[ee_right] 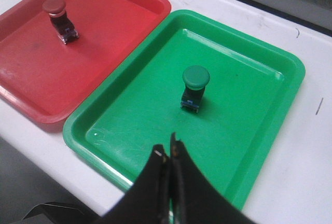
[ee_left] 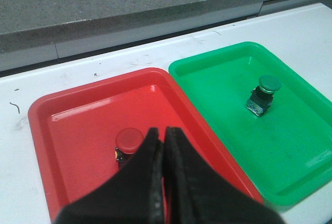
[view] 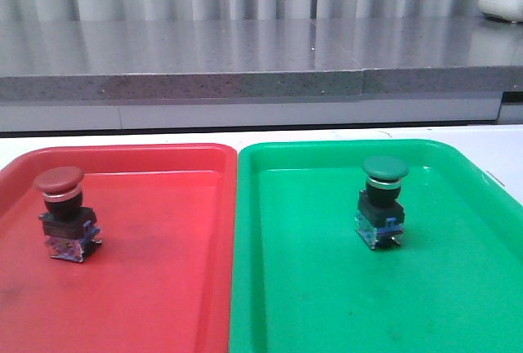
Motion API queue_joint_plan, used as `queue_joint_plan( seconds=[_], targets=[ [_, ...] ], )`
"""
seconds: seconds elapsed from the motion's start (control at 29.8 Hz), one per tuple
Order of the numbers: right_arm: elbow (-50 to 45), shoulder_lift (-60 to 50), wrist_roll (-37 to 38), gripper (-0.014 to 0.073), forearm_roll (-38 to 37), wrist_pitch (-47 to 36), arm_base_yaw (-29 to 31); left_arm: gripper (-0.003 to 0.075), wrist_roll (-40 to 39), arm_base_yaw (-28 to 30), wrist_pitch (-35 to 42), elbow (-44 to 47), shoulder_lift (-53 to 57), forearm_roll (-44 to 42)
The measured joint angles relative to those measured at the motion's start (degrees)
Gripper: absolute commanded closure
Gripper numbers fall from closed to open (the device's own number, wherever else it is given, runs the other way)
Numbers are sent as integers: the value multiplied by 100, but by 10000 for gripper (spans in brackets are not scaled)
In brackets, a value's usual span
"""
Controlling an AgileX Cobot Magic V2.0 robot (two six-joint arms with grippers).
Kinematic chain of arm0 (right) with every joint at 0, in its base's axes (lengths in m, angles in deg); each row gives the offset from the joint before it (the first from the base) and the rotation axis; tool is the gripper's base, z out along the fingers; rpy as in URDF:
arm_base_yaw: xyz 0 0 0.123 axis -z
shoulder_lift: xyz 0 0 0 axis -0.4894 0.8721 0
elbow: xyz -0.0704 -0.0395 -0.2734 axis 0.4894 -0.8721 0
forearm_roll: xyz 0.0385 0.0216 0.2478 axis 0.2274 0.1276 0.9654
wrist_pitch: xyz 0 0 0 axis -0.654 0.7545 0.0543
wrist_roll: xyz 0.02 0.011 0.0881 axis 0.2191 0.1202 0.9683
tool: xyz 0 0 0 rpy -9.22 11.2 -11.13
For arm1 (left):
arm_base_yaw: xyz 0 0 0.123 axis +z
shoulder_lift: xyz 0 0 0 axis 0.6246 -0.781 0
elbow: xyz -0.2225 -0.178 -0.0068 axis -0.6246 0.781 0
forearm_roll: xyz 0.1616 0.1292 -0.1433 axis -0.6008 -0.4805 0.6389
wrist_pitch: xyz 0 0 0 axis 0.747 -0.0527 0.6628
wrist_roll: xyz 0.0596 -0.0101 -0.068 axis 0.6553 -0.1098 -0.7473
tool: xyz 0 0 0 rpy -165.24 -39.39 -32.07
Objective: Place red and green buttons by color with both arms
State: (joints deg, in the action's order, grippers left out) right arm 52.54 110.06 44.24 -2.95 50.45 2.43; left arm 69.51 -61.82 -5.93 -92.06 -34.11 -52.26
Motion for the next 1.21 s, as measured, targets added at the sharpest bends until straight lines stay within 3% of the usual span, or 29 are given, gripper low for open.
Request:
queue_joint_plan(
  seconds=[0.54,0.84,1.21],
  targets=[
    [0,0,0,701,0,0,0,740,18,2104,2016,2784,2155,-201],
    [0,-9,0,701,0,4,0,740,-262,2239,2866,3766,2522,-497],
    [0,-9,0,701,0,4,0,740,-558,2239,3584,3843,2522,-762]
  ],
)
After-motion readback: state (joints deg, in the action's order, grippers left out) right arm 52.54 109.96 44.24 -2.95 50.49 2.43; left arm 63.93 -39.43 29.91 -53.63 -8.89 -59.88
